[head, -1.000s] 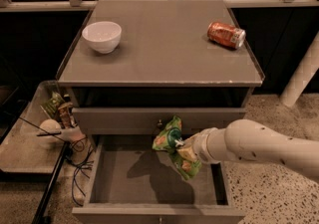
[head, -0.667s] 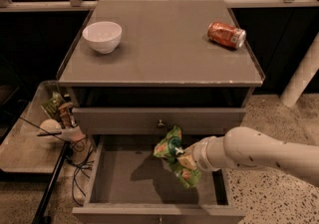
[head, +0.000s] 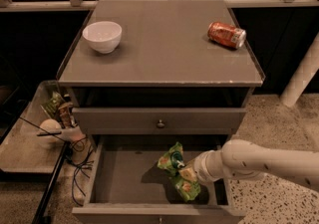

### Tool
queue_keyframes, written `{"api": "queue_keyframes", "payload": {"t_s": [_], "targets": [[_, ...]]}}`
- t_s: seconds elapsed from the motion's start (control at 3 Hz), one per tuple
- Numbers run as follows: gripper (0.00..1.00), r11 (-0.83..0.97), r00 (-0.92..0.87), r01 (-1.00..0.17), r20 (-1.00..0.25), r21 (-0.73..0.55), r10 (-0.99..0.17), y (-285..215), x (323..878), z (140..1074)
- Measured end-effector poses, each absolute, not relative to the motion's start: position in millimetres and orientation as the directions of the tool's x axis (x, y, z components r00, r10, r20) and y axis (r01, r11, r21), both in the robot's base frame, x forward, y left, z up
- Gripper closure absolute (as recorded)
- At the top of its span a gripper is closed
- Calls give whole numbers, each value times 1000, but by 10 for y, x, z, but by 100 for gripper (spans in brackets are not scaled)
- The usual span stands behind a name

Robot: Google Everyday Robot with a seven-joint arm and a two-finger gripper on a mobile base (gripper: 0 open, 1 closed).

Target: Place green rice chip bag into middle drawer

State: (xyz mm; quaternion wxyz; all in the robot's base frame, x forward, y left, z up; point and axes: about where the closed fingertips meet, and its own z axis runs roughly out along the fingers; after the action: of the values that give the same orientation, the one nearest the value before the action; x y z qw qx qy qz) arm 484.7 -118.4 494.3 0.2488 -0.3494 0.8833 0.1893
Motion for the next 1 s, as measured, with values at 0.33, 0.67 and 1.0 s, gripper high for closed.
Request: {"api": "queue_keyframes", "payload": {"t_s": [0.33,0.67,1.0], "targets": [[100,660,-622,-728,-585,185,-521,-1002,5111,4734],[100,646,-616,-729,-627,225,-477,-845,5351,4632],[100,646,-628,-706,-677,289,-384,-833,5439,4515]]}}
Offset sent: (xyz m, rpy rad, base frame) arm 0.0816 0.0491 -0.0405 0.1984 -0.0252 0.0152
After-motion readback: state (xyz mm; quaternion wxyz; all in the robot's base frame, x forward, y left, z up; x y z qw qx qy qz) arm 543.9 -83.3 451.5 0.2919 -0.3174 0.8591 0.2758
